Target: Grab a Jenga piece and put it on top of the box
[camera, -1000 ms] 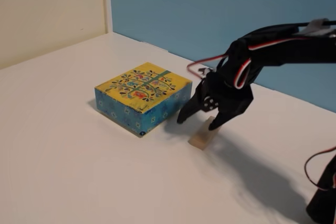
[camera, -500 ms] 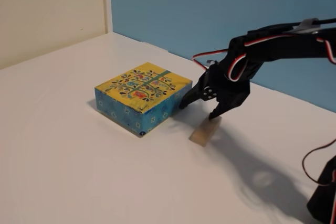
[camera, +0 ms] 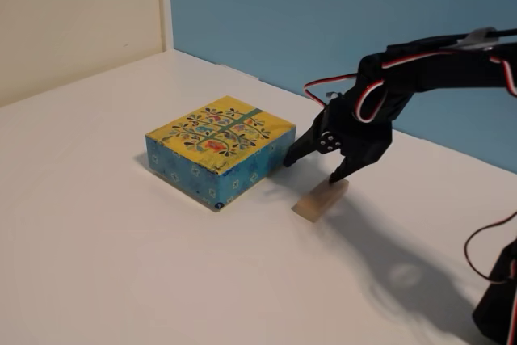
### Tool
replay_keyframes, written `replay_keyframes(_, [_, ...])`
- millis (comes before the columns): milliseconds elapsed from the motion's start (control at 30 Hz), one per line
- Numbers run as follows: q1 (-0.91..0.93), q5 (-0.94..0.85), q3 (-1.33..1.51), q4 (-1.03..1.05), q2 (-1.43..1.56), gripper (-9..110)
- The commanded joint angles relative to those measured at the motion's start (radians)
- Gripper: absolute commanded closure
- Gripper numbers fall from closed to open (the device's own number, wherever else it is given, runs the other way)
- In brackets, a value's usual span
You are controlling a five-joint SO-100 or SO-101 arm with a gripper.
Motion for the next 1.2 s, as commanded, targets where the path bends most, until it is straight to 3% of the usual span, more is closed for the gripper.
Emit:
replay_keyframes(0, [-0.02, 0.028, -0.017, -0.005, 0.04, 73])
replay_keyframes(1167, [0.104, -0.049, 0.163, 0.041, 0.183, 72])
